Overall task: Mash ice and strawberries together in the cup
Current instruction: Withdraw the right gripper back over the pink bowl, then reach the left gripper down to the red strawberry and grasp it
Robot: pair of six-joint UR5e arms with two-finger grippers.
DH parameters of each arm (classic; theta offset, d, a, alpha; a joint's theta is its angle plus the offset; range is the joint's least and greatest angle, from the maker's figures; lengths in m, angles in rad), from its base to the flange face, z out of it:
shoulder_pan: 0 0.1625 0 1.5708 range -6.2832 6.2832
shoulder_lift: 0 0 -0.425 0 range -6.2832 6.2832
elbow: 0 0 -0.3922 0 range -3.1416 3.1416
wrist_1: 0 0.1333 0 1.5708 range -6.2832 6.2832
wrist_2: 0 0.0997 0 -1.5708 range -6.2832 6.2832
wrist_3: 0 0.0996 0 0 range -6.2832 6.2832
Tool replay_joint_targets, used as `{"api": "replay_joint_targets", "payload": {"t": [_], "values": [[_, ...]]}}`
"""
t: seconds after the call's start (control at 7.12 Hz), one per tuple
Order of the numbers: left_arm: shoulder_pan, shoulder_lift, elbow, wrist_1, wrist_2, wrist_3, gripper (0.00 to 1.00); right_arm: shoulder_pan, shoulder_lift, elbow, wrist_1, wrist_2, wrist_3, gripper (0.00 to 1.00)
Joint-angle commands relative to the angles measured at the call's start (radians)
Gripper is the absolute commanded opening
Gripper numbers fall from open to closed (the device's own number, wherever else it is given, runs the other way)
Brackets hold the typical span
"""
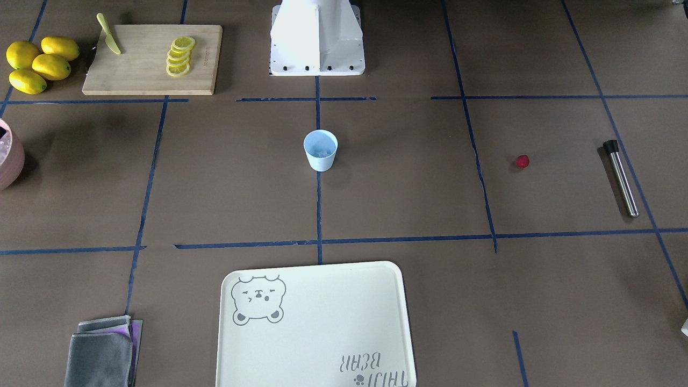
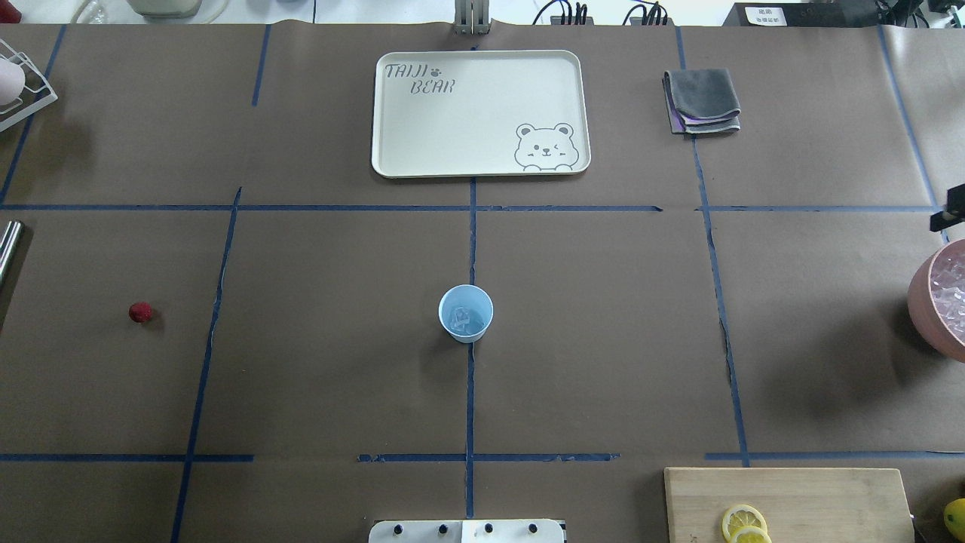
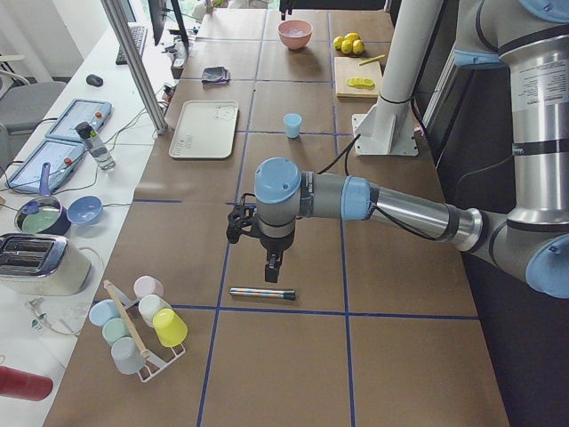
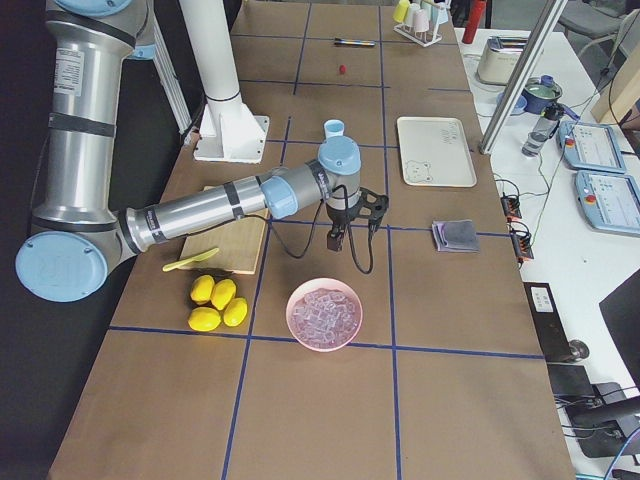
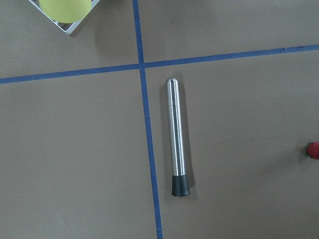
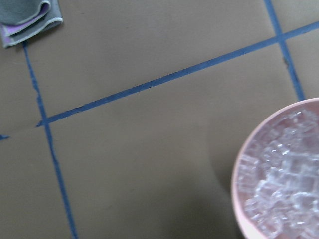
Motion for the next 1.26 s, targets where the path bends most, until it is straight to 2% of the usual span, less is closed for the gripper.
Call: {"api": "replay_joint_targets", "payload": {"t": [0.0, 0.14, 0.28, 0.42, 0.56, 0.84, 0.98, 1.12], "values": [[0.027, -0.009, 0.010, -0.001, -0.001, 0.000, 1.00, 0.171, -0.026, -0.110, -0.100, 0.002, -0.443, 1.00], [0.088, -0.011, 0.010, -0.025, 0.003, -0.001, 1.00, 0.224, -0.022, -0.159, -0.143, -0.001, -0.625, 1.00], [0.094, -0.035, 0.014, -0.053, 0.000, -0.021, 1.00, 0.240, -0.021, -0.161, -0.165, -0.010, -0.676, 1.00], [0.152, -0.098, 0.005, -0.053, 0.009, -0.149, 1.00, 0.242, -0.023, -0.161, -0.168, -0.011, -0.685, 1.00], [0.270, -0.118, 0.002, -0.056, 0.009, -0.273, 1.00, 0.242, -0.020, -0.158, -0.168, -0.012, -0.686, 1.00], [0.418, -0.146, 0.003, -0.074, 0.009, -0.326, 1.00, 0.243, -0.009, -0.155, -0.168, -0.012, -0.685, 1.00], [0.500, -0.161, 0.014, -0.134, 0.034, -0.381, 1.00, 0.243, -0.008, -0.152, -0.167, -0.012, -0.683, 1.00], [0.562, -0.163, 0.020, -0.181, 0.114, -0.479, 1.00, 0.243, -0.009, -0.152, -0.165, -0.012, -0.683, 1.00]]}}
